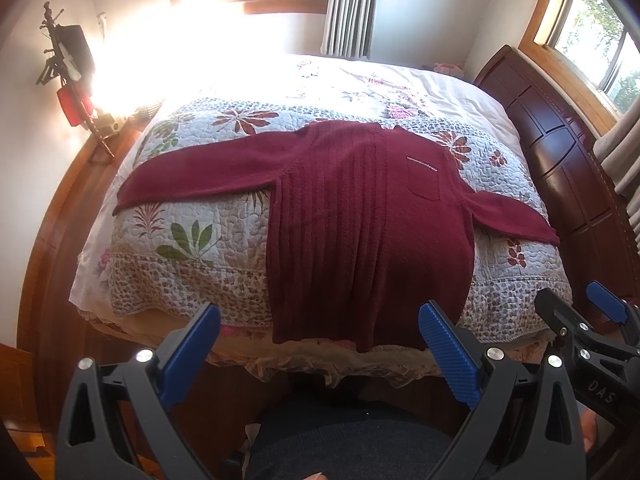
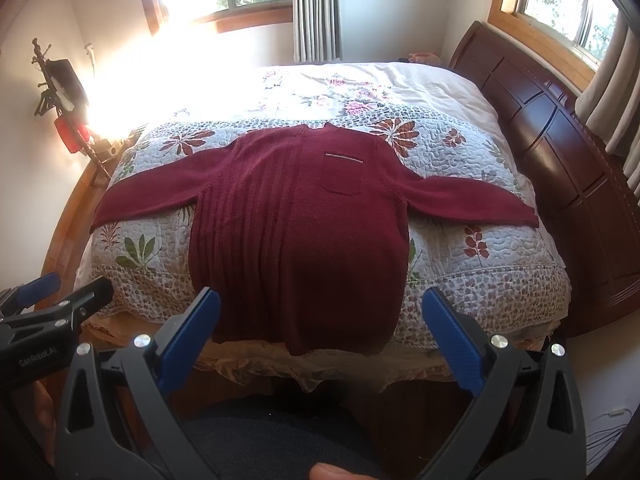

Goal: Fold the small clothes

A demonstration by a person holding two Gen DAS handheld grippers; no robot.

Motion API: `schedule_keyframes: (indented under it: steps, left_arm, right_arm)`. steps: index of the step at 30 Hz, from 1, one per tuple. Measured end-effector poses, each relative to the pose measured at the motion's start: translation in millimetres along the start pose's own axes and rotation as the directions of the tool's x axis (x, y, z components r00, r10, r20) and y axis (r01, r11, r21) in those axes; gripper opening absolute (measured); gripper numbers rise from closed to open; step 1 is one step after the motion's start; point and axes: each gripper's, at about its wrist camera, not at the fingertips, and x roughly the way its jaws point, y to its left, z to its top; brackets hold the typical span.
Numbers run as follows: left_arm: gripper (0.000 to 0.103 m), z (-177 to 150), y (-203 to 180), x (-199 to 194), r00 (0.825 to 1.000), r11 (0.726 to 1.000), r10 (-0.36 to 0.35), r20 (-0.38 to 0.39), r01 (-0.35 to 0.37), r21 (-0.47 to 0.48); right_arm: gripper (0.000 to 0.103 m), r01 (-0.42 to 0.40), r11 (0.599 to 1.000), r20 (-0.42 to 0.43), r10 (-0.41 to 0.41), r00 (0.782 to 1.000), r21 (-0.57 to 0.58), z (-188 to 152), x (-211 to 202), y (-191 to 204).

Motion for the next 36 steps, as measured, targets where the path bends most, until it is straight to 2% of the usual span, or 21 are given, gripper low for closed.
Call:
schedule_keyframes:
  steps: [20,24,26,27,28,29,30,31,32,34,36]
  left_arm:
    - [0.099,27,8,27,0.999,1.0,0.008,-0.039,-0.009,-0.006]
    - [0.099,39,11,36,1.0,1.0,0.006,0.003,-0.006,0.012]
    - [0.099,45,9,41,0.997,0.998,-0.014,0.081,0.01,0.057]
    - [0.099,47,9,44,0.992,0.996,-0.043,0.119,0.033,0.085]
    - [0.099,50,10,47,0.984,0.991,-0.09,0.156,0.073,0.109]
    - [0.099,53,13,50,0.969,0.983,-0.152,0.194,0.129,0.128]
    - [0.099,55,17,54,0.949,0.973,-0.211,0.233,0.182,0.138]
    - [0.099,57,21,58,0.928,0.962,-0.261,0.267,0.228,0.148]
    - [0.099,60,23,64,0.913,0.954,-0.292,0.285,0.257,0.152]
    - [0.099,68,27,79,0.906,0.941,-0.332,0.263,0.299,0.16]
    - [0.099,79,28,95,0.9,0.923,-0.38,0.214,0.352,0.156]
  right_arm:
    - [0.1,0.01,1.0,-0.052,-0.01,0.999,-0.004,32,30,7]
    - [0.1,0.032,0.999,-0.053,-0.031,0.998,0.009,42,39,3]
    - [0.1,0.063,0.998,-0.029,-0.063,0.998,0.009,47,42,-1]
    - [0.1,0.08,0.997,0.002,-0.08,0.997,0.012,50,40,-5]
    - [0.1,0.092,0.995,0.069,-0.094,0.993,0.023,52,34,-11]
    - [0.1,0.097,0.994,0.17,-0.103,0.98,0.04,53,25,-20]
    - [0.1,0.109,0.992,0.287,-0.121,0.95,0.057,52,16,-29]
    - [0.1,0.128,0.989,0.364,-0.144,0.92,0.068,49,12,-37]
    - [0.1,0.16,0.984,0.377,-0.178,0.909,0.078,50,17,-46]
    - [0.1,0.192,0.975,0.25,-0.214,0.944,0.111,56,42,-72]
    - [0.1,0.181,0.956,0.169,-0.223,0.96,0.233,53,61,-107]
